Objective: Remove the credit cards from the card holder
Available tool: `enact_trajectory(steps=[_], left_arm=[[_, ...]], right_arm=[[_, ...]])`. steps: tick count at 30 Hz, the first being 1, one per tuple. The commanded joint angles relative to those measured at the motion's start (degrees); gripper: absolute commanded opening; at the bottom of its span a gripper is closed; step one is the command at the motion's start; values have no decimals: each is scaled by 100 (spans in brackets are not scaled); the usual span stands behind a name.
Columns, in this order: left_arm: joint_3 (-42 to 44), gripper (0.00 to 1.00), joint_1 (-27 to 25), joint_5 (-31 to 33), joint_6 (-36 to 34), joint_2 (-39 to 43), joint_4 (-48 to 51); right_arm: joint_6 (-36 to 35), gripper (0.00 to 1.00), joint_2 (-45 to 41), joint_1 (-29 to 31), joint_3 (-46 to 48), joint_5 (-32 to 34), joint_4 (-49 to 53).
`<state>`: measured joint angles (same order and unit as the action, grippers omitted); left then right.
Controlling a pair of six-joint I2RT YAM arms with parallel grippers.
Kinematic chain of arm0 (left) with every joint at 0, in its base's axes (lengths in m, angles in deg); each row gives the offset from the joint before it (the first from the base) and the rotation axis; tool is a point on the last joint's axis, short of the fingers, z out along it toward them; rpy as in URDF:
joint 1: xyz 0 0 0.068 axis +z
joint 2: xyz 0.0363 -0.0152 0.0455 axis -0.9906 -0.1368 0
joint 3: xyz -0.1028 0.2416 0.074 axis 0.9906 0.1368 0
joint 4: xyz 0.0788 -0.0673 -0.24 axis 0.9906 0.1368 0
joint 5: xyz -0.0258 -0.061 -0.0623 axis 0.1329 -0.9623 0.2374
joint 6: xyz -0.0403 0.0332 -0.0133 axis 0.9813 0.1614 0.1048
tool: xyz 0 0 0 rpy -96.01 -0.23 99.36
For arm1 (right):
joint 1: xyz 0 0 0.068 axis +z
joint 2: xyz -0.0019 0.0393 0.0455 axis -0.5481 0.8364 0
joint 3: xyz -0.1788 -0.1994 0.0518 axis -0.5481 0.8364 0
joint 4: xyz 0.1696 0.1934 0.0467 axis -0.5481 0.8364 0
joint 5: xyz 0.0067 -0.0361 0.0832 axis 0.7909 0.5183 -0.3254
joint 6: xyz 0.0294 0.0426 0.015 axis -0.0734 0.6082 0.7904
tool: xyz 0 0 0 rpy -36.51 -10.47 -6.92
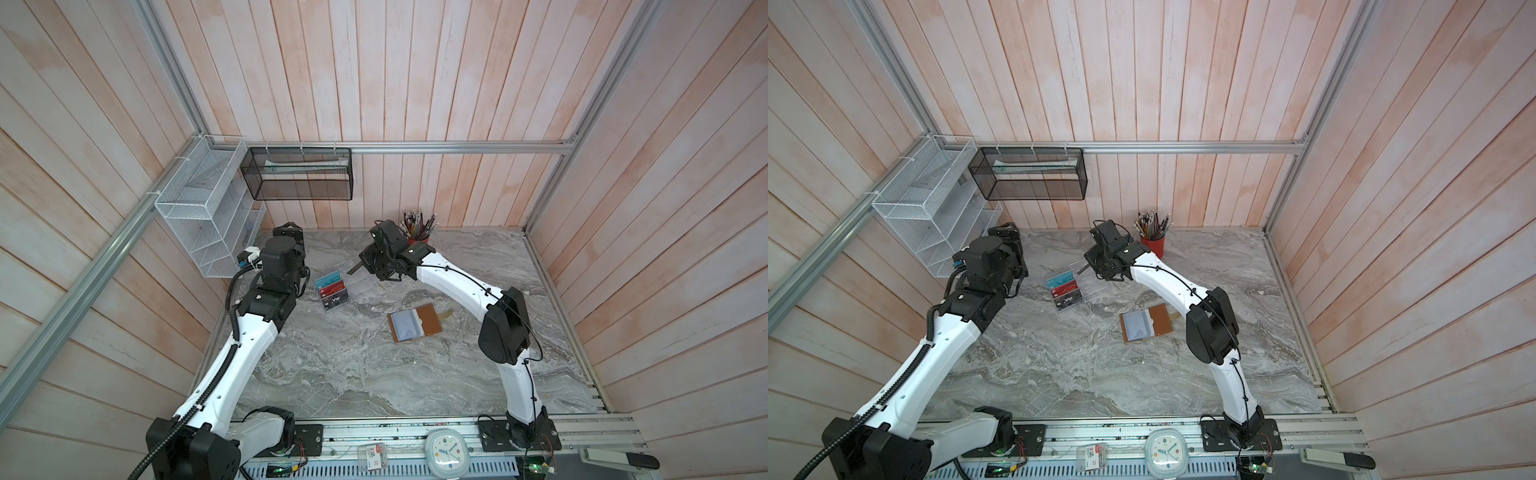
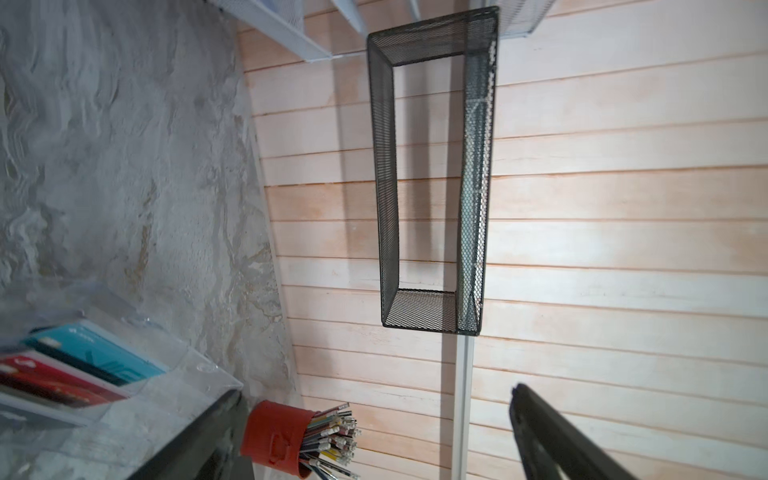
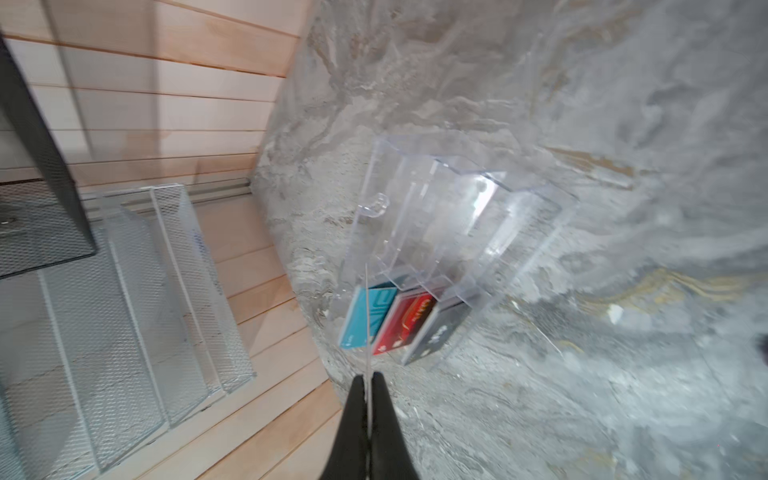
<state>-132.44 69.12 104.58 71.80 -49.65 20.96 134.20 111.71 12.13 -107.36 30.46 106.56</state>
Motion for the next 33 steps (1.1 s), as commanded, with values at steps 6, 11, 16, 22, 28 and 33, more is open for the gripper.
enact_trajectory(steps=[6,11,16,22,28,33], left_arm=[[684,100,30,-140,-2301,412,-654],[1438,100,24,-673,-3159,777,-1834],[1742,100,29,-1258,-3768,888,-2402],[1816,100,34,-1761,-4050,905,-2089],[1907,100,28,-1958,-4559,962,-1014],[2130,100,19,-2178,-4931,1218,-567]], right_arm=[[328,0,680,148,-626,-25,1282],[348,0,931,148,-780,-89,1465],[343,0,1124,122,-948,-112,1491],[305,0,1277,43,-1088,-82,1539],[297,0,1305,-34,-1105,-76,1519],[337,0,1440,-54,-1260,-123,1612]])
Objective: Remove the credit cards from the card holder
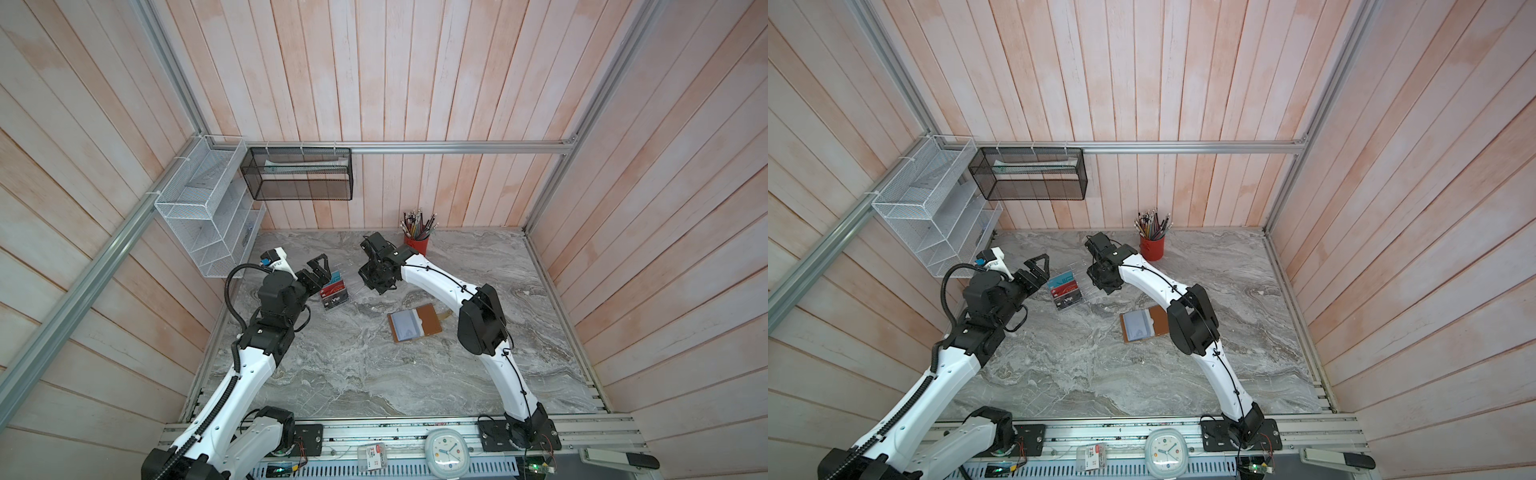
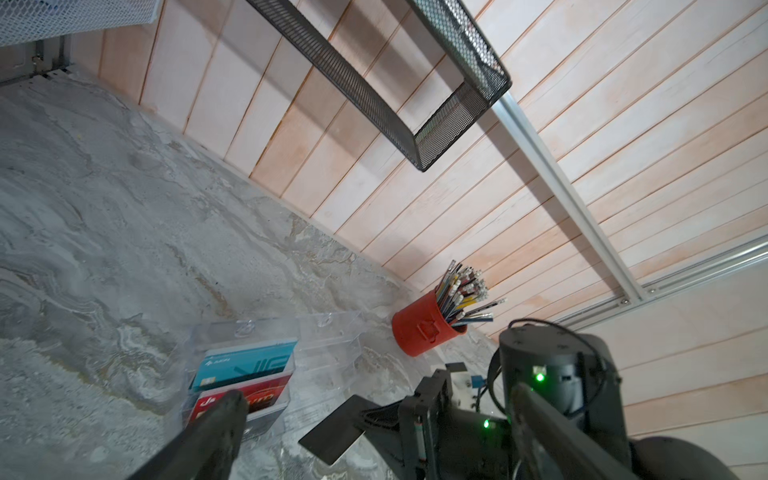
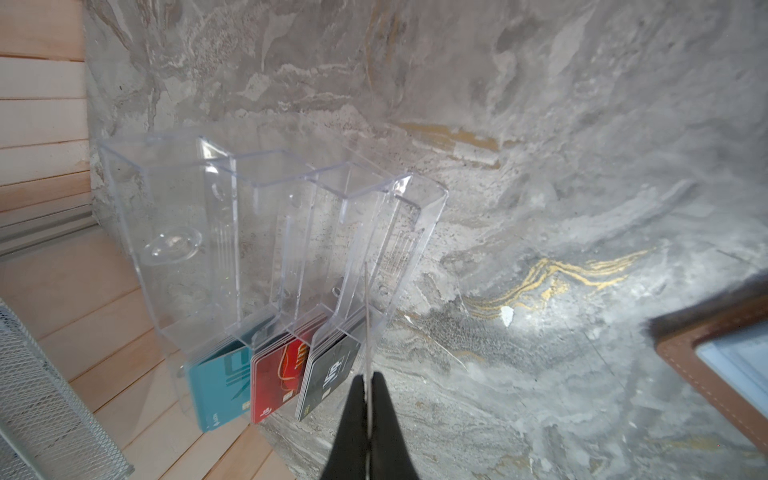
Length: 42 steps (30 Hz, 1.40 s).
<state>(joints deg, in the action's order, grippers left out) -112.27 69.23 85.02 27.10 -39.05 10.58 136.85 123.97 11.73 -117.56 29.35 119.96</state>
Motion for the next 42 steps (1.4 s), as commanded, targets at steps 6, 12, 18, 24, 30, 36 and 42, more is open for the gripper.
enact_trajectory(steps=[6,12,18,24,30,36,42], left_arm=[[566,100,-46,-443,-839,504,392],[1026,100,-103,-440,-750,650,271],[1069,100,-107,-406,-814,743,252],[1132,100,-107,-525,-783,712,106],[1183,100,-106,-539,-792,723,49],[1216,100,-105,-552,-784,718,8],[1299,100,-107,-596,-766,717,-62]], right_arm=[[196,0,362,-15,-428,19,373],[355,0,519,-10,-594,-8,404],[420,0,692,1,-856,74,561],[528,0,760,20,-876,84,560],[677,0,754,29,-815,147,580],[875,0,793,56,-794,185,662],[957,0,841,73,-761,178,541]])
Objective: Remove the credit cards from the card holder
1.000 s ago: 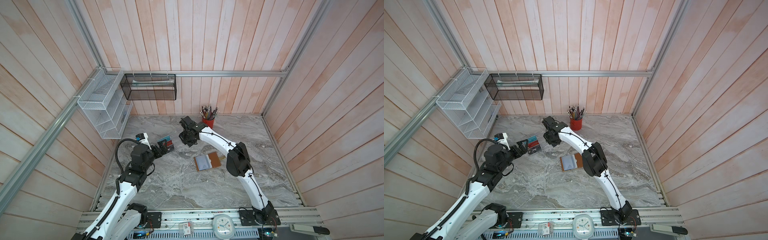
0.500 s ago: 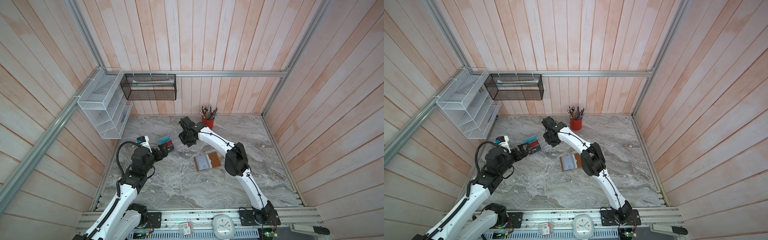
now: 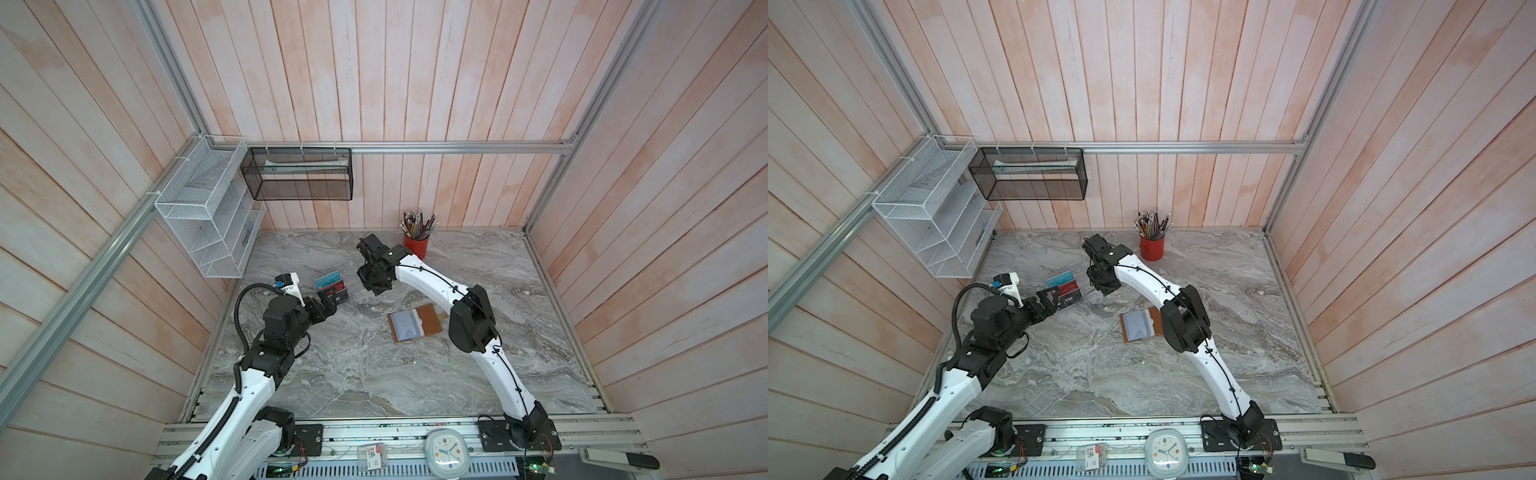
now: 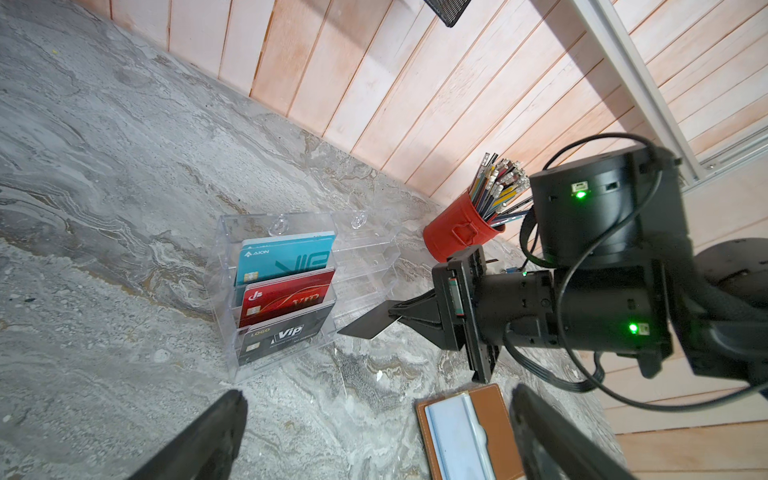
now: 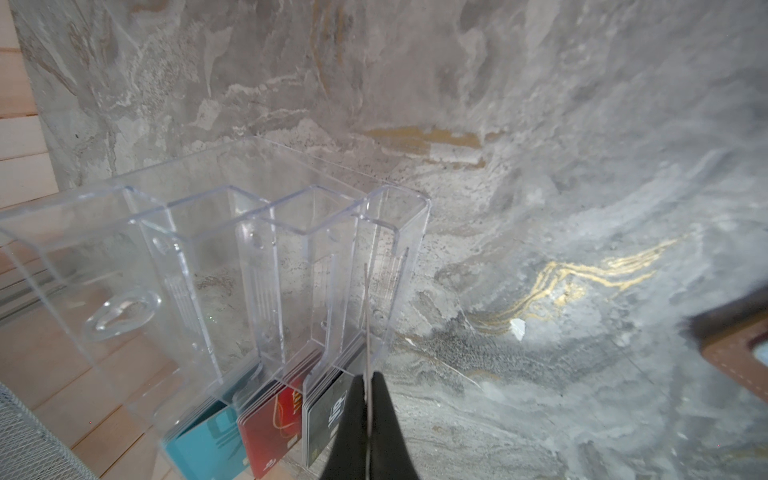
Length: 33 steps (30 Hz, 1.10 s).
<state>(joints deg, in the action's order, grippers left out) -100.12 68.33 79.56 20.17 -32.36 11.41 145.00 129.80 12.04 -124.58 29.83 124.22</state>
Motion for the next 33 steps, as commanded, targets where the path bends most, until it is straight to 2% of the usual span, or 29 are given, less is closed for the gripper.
enact_trajectory(steps=[1,24,33], left_arm=[[95,100,-16,-58,-82,50,-152],[104,100,-17,-146,-117,-83,-313],[93,100,-16,-126,-153,-119,-293]], right_arm=[[154,0,274,40,-81,141,127],[208,0,424,-19,-314,399,279],[129,0,194,-28,-345,500,359]])
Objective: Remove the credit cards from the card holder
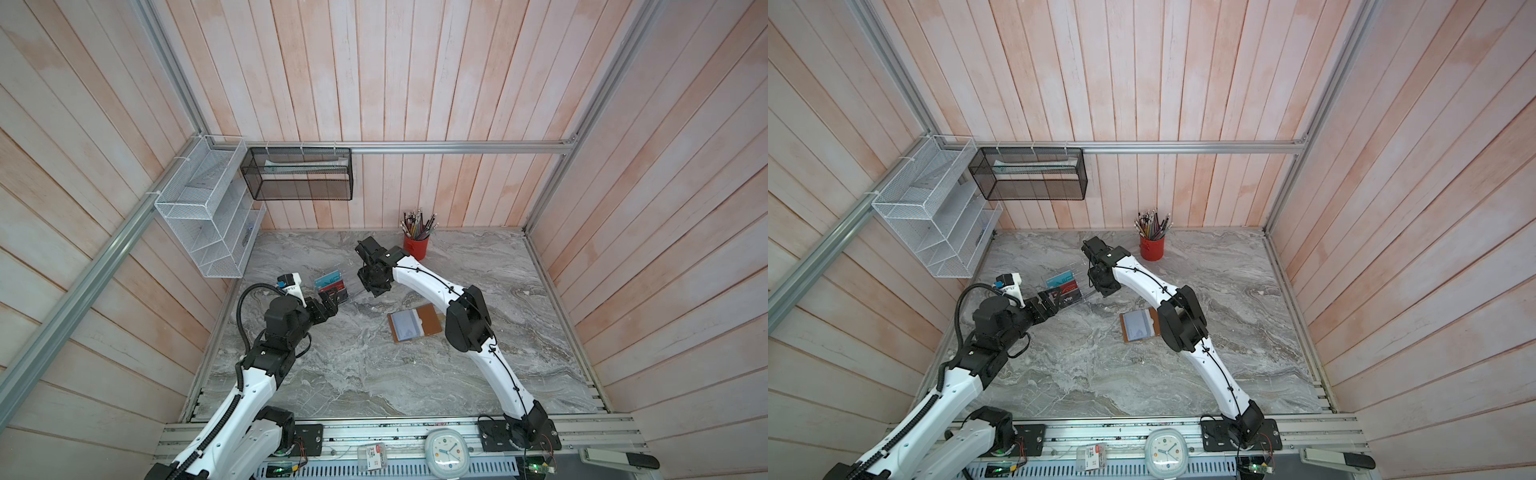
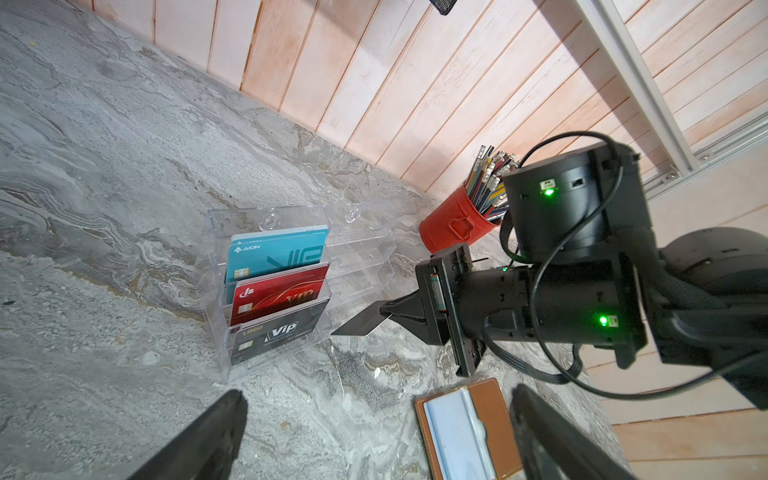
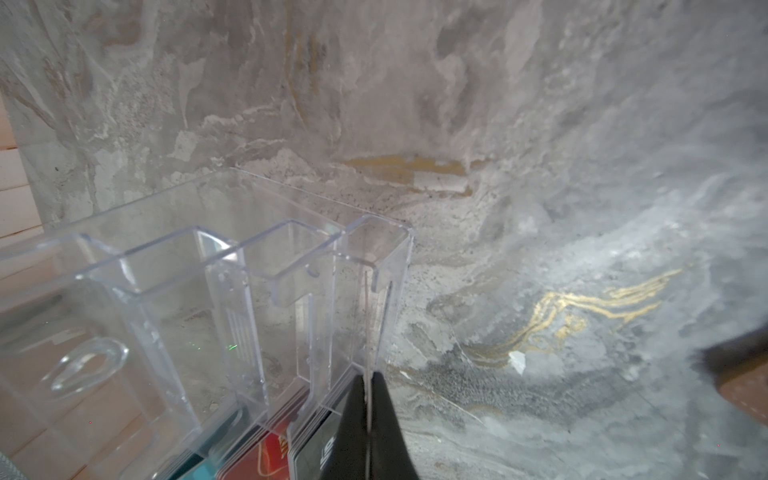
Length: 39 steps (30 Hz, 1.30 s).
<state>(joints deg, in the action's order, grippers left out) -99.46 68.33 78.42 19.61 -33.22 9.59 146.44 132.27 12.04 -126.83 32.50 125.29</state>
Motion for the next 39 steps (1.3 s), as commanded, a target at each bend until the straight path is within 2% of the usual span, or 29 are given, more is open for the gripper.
enact_trajectory(steps=[1,16,39], left_arm=[[31,100,-17,-15,-79,-31,-117],[78,100,-17,-93,-43,-45,-234],[182,100,-17,-112,-104,-16,-280]], right_arm=[[-7,0,-104,-32,-100,265,278],[160,0,-332,34,-280,696,605],[258,0,73,134,-653,596,679]])
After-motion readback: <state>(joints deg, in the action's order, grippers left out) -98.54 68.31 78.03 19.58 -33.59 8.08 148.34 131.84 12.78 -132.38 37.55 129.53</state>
